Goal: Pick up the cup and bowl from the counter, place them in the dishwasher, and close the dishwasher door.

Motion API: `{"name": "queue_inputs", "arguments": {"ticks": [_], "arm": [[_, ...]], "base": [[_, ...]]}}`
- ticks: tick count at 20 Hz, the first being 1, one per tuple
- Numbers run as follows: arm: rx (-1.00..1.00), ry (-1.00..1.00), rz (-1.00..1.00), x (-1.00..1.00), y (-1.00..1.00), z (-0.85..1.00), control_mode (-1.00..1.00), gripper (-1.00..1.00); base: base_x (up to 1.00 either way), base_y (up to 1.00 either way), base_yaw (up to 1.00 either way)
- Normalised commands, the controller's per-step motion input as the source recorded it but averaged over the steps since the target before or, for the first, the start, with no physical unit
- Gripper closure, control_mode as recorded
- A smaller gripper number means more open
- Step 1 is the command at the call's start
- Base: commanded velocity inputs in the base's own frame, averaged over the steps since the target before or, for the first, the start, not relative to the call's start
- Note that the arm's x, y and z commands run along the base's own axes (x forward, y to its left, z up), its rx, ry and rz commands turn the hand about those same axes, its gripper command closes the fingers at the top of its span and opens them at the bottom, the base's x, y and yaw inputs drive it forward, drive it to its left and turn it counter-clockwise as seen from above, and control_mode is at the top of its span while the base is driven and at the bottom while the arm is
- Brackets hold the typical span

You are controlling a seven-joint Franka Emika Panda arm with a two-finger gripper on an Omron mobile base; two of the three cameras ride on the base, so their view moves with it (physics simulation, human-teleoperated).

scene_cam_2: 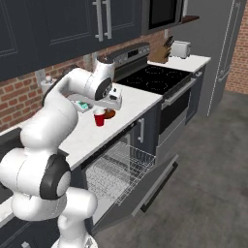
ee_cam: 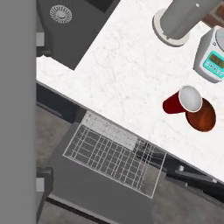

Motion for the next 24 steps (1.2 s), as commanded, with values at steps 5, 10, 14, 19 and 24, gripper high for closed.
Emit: {"name": "queue_inputs", "arguments": {"ticks": [5,10,14,19,24], "arm": [[0.14,0.04,0.0,0.96,-0.19,-0.32,-1.0,-1.0],[0.06,0.01,-0.01,0.87,0.02,-0.46,-1.0,-1.0],[0.0,0.0,-0.04,0.83,0.28,-0.55,-1.0,-1.0],[0.0,0.0,-0.05,0.64,0.31,-0.59,-1.0,-1.0],[0.0,0.0,-0.04,0.31,0.38,-0.46,-1.0,-1.0]], "base": [[0.0,0.0,0.0],[0.0,0.0,0.0],[0.0,0.0,0.0],[0.0,0.0,0.0],[0.0,0.0,0.0]]}}
